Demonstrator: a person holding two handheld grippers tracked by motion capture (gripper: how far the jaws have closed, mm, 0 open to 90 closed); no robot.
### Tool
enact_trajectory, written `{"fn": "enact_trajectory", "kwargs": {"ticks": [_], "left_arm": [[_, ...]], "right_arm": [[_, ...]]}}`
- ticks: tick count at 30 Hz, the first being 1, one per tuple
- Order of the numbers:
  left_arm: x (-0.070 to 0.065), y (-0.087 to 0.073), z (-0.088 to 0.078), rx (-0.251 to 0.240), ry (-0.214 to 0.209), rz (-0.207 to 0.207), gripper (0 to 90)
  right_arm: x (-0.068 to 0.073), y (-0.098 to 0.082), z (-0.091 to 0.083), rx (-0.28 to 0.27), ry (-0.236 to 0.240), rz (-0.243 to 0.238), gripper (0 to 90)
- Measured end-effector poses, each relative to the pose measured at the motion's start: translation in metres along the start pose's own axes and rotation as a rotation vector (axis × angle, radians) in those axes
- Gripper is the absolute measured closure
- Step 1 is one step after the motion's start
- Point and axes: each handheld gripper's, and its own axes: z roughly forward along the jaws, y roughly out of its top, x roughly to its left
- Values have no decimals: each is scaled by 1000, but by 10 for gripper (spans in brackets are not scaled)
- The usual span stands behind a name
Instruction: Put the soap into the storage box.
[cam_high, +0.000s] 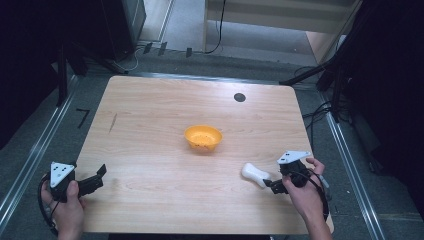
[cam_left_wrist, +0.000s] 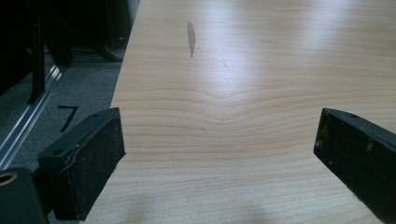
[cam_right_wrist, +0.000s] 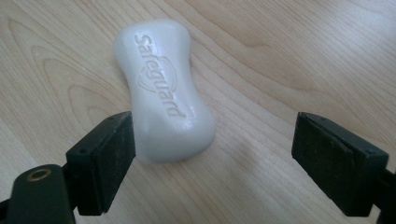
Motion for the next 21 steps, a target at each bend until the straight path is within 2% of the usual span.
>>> {"fn": "enact_trajectory", "kwargs": {"ticks": [13,19,21], "left_arm": [[0,0,0,3,0,-4,21],[1,0,0,4,-3,-5,21],[1,0,0,3,-2,-5,21]], "right_arm": [[7,23,9,63,50,-44,167],[12,29,20,115,92,-60,201],[13,30,23,132,93,-69,205]]}}
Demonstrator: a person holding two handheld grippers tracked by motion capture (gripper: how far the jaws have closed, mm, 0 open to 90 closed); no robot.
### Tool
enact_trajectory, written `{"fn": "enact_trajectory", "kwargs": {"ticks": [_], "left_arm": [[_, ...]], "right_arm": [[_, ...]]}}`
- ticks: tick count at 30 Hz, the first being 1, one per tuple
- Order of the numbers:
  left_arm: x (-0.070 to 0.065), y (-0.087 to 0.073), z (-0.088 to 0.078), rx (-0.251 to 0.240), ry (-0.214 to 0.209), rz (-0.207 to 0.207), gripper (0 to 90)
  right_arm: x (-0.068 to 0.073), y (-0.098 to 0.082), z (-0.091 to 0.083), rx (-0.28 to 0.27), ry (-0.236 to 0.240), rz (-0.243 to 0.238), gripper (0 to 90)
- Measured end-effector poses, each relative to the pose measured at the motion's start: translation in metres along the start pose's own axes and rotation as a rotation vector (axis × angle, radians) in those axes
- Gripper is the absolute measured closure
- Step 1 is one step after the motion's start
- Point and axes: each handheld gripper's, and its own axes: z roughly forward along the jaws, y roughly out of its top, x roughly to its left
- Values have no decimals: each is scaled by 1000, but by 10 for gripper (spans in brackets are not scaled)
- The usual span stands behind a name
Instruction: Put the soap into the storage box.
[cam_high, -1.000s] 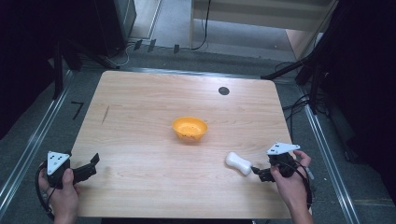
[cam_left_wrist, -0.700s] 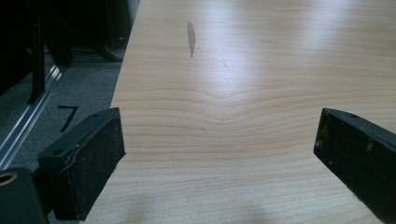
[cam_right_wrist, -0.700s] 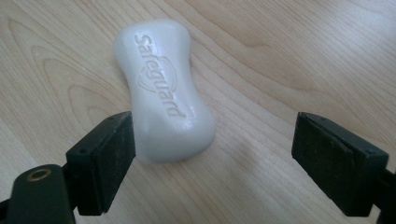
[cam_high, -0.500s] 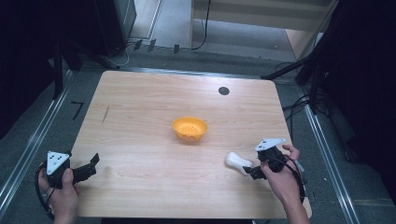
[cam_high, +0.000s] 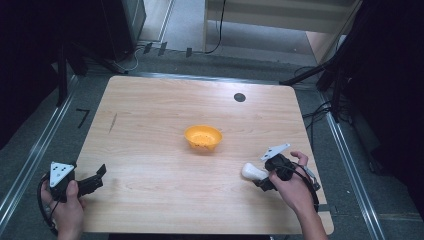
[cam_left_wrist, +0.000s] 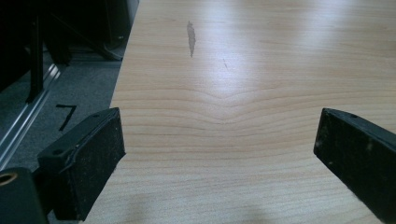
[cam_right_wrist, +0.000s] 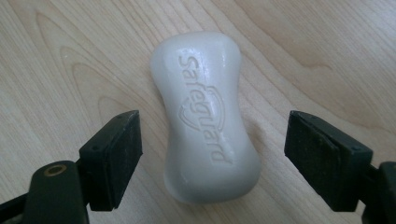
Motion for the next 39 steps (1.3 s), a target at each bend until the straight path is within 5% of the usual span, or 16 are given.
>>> {"fn": "enact_trajectory", "kwargs": {"ticks": [12,29,39], "left_arm": [[0,0,0,3,-2,-1,21],[0,0,0,3,-2,-1,21],[0,0,0,3,0,-2,21]], "right_arm": [[1,15,9,64,17,-29,329],[1,21,23,148,38,-4,452],[5,21,23,161,12,-60,492]]}}
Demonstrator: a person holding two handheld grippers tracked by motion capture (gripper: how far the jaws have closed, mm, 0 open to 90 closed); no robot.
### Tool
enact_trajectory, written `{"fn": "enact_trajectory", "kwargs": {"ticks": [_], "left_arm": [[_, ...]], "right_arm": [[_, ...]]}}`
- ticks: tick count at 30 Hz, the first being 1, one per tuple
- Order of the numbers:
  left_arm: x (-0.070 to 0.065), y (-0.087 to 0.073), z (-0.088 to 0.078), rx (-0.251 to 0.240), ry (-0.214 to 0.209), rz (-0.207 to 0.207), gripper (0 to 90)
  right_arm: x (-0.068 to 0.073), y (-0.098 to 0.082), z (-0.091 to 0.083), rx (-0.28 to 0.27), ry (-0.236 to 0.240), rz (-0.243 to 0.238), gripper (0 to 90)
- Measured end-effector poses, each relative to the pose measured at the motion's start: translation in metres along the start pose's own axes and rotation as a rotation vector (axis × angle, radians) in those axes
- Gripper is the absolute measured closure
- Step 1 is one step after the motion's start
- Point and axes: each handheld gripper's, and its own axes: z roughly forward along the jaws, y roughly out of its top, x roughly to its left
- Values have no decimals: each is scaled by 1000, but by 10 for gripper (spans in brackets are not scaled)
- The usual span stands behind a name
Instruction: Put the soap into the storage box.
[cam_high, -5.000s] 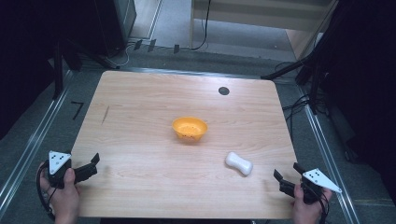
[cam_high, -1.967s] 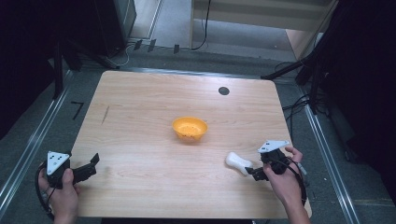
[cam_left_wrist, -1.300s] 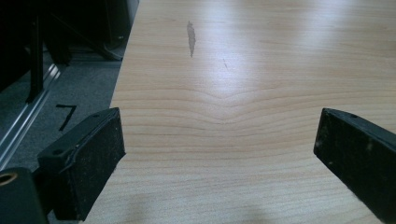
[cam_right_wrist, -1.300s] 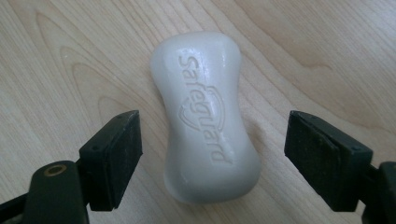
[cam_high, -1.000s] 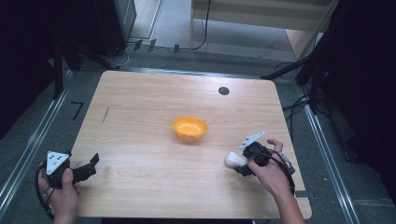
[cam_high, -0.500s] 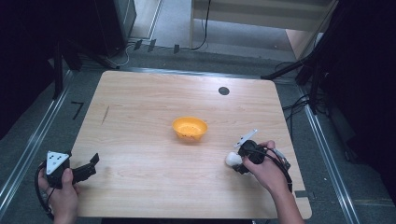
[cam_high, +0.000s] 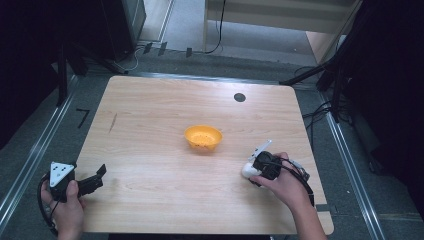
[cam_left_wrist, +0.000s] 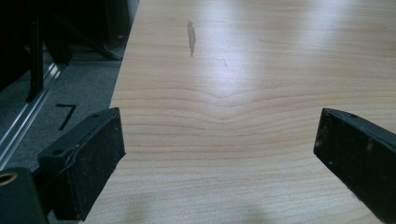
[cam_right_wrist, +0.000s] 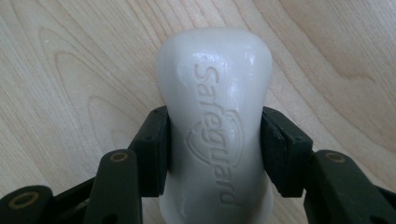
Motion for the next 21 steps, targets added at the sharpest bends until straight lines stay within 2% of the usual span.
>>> {"fn": "enact_trajectory", "kwargs": {"ticks": [5,11,15,21], "left_arm": [[0,0,0,2,1,1,21],[0,0,0,6,2,2,21],[0,0,0,6,1,2,21],[0,0,1,5,2,1,21]], "right_arm": [[-1,-3,0,-26,3,-12,494],[-2,5,0,32,6,-24,488],[-4,5,1,28,5,-9,491],[-5,5,0,21,11,-12,509]]}}
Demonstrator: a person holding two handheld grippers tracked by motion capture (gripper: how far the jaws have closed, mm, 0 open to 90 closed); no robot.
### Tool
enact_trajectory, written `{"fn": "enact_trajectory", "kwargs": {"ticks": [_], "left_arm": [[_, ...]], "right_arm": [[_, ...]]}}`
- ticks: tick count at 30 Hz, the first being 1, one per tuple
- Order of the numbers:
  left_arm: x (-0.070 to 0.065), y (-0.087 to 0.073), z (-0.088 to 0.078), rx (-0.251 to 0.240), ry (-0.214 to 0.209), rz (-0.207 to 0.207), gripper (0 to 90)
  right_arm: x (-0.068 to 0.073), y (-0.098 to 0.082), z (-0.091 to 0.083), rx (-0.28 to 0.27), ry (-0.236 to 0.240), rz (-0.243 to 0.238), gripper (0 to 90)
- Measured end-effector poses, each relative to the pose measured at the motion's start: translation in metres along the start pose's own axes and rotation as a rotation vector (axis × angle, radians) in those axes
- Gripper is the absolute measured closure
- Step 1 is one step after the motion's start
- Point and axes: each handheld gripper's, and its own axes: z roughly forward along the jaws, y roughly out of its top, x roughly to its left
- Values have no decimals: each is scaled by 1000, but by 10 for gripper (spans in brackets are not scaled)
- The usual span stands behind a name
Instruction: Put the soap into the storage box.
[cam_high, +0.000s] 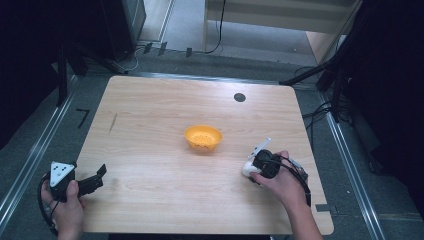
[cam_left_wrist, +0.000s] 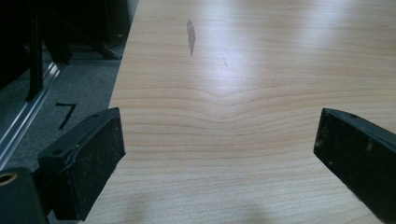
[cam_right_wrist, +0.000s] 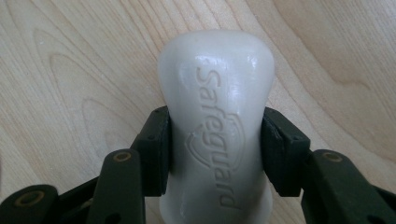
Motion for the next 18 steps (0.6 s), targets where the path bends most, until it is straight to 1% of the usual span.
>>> {"fn": "enact_trajectory", "kwargs": {"ticks": [3,5,11,14,16,18], "left_arm": [[0,0,0,0,0,1,21],[0,0,0,0,0,1,21],[0,0,0,1,-1,-1,21],[0,0,0,1,0,0,21],[0,0,0,0,0,0,21],[0,0,0,0,0,0,21]], "right_arm": [[0,0,0,-5,-1,-3,512],[0,0,0,-4,-2,4,512],[-1,0,0,-12,1,-25,514],[-2,-1,0,-17,20,-24,515],[-1,-1,0,-18,18,-28,515],[0,1,-1,-25,18,-45,515]]}}
